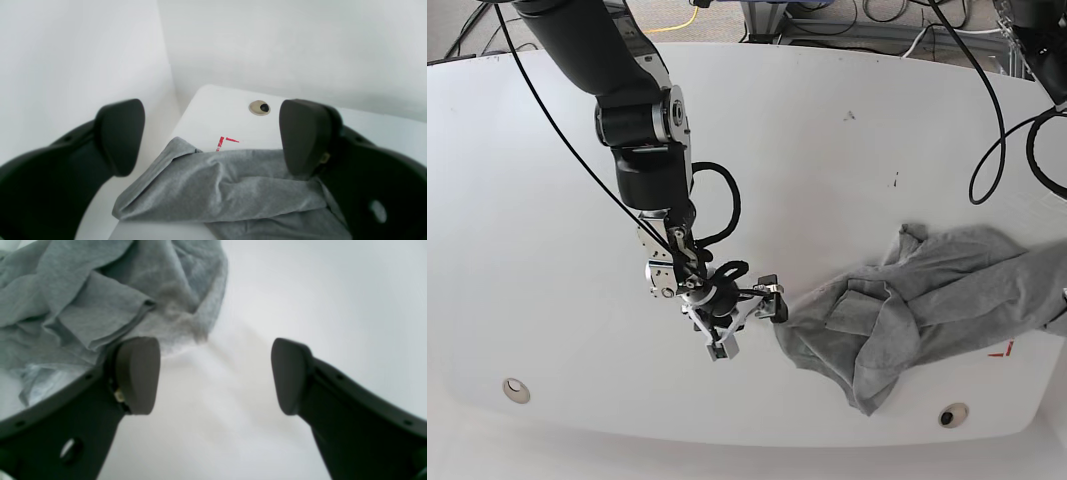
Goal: Layout the t-shirt on the table in an organized manner, then fold the t-shirt properly
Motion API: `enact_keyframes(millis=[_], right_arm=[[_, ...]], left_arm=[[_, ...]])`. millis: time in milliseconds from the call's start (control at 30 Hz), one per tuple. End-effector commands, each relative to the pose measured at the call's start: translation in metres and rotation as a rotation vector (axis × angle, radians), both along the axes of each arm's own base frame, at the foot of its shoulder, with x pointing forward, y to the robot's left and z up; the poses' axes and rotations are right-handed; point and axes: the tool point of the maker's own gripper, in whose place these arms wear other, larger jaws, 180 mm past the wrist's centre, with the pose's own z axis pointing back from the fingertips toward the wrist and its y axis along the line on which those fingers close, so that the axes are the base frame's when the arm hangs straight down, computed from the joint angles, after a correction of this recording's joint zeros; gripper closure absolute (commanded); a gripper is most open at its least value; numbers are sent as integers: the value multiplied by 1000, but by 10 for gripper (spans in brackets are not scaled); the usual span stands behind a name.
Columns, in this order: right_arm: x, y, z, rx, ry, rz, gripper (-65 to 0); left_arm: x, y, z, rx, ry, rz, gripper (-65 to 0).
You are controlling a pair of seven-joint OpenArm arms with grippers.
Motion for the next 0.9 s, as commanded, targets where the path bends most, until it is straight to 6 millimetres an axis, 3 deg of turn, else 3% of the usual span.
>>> enact_keyframes(millis=[0, 300, 400, 600, 867], right_arm=[[18, 5, 30, 31, -78, 0, -488], [19, 6, 34, 34, -90, 8, -488], [25, 7, 47, 37, -125, 44, -485], [36, -12, 70, 30, -186, 97, -485], [34, -6, 90, 69, -201, 176, -484]], left_arm=[[-1, 2, 20, 38, -48, 0, -593], [-5, -1, 13, 43, -26, -6, -593], [-6, -5, 16, 55, -33, -13, -593], [-11, -14, 18, 81, -32, -32, -593], [-11, -14, 18, 84, -33, -32, -593]])
